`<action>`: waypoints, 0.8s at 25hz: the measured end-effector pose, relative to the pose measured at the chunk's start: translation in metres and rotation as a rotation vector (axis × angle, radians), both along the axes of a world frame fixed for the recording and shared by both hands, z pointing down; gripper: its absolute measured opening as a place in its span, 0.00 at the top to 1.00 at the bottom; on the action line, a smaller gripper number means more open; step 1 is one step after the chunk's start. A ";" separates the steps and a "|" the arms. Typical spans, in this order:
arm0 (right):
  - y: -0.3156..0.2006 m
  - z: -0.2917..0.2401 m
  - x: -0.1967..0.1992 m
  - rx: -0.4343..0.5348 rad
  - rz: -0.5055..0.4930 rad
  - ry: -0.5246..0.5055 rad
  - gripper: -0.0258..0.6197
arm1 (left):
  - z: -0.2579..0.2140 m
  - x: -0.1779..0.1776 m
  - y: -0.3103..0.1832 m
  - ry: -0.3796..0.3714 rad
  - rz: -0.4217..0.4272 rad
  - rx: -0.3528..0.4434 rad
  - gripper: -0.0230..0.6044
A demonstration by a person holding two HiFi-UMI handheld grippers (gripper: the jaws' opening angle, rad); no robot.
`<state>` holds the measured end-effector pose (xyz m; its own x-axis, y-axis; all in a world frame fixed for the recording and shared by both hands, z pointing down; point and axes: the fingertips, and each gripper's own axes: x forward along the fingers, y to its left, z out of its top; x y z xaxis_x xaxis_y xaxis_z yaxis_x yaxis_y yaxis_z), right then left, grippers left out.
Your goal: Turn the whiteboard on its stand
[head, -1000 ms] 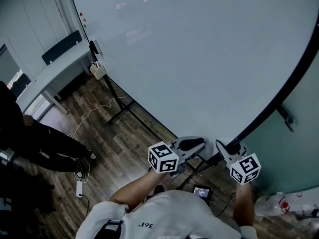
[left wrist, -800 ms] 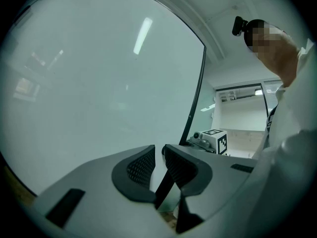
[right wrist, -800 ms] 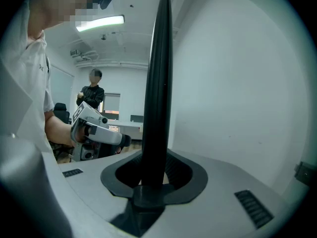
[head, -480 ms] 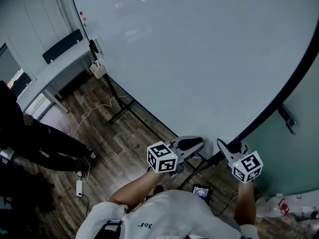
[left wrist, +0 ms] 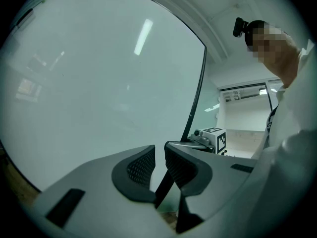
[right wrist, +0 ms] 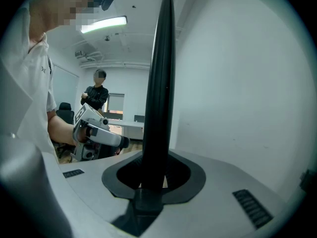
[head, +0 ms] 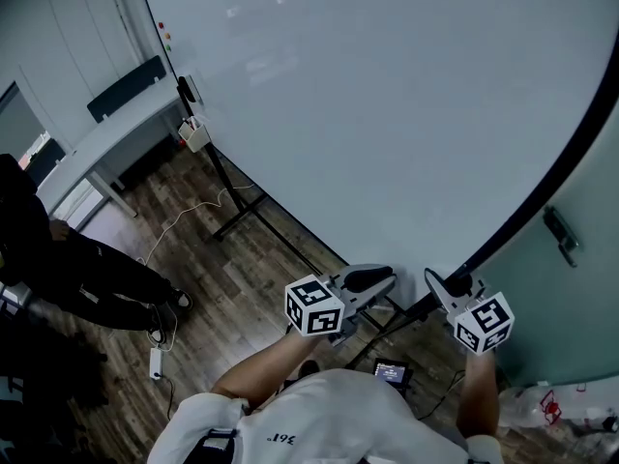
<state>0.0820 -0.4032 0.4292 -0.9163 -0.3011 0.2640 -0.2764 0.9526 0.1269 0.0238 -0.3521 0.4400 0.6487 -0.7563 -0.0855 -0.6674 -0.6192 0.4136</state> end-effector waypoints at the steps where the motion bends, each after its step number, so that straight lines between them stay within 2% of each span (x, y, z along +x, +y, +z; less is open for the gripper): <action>1: -0.003 0.000 0.000 -0.001 -0.002 0.001 0.79 | 0.000 -0.002 0.000 0.000 -0.004 -0.002 0.88; 20: -0.046 0.002 -0.008 0.020 -0.044 0.038 0.79 | 0.007 -0.028 -0.005 -0.001 -0.062 -0.023 0.88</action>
<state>0.0738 -0.4494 0.4315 -0.9181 -0.2664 0.2933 -0.2290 0.9608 0.1561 -0.0046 -0.3572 0.4470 0.6007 -0.7966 -0.0674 -0.7044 -0.5673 0.4267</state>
